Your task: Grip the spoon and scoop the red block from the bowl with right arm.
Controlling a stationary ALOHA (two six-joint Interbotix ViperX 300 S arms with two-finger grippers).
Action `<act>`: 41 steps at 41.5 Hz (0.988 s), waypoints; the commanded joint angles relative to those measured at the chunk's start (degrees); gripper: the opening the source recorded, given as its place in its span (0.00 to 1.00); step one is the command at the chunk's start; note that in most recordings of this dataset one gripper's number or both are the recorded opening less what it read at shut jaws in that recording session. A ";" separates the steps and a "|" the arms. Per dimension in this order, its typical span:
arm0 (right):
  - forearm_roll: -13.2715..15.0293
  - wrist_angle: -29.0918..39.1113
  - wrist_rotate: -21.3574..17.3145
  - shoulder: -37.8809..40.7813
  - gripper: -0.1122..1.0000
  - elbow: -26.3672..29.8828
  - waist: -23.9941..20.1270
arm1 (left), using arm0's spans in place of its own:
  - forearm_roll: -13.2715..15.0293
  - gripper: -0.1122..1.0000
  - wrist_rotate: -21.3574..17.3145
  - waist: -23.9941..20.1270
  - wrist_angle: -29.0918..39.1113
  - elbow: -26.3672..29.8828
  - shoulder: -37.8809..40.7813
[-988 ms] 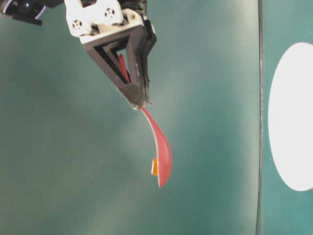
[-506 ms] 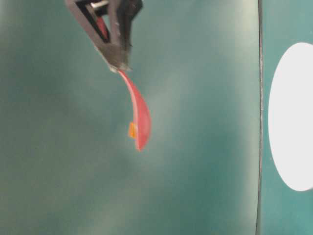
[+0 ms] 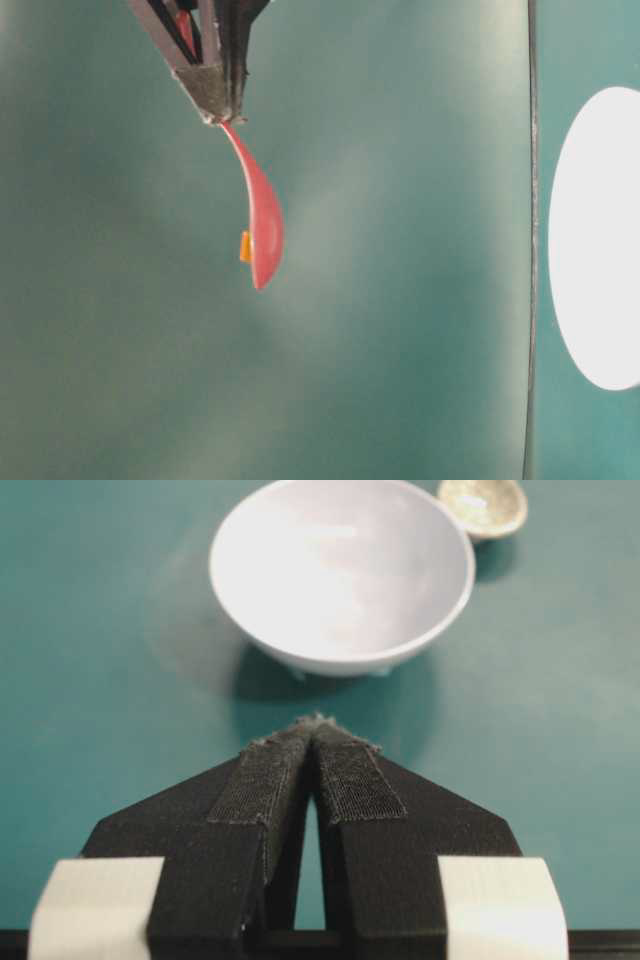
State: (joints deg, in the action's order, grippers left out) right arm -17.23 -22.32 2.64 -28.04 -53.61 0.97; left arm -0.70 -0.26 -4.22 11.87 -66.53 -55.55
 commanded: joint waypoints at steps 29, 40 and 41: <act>-0.09 -1.49 0.00 0.00 0.32 0.97 -0.09 | -0.18 0.10 0.09 -0.18 -0.26 1.05 0.26; 0.00 -1.85 0.00 0.00 0.32 0.97 -0.18 | -0.18 0.10 0.26 -0.18 -0.18 1.05 0.26; 0.00 -1.85 0.00 0.00 0.32 0.88 -0.09 | -0.09 0.10 0.26 -0.18 -0.18 1.05 0.26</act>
State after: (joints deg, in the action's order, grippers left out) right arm -17.23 -23.29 2.64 -27.77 -53.61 0.97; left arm -0.70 -0.09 -4.22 11.87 -66.53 -55.55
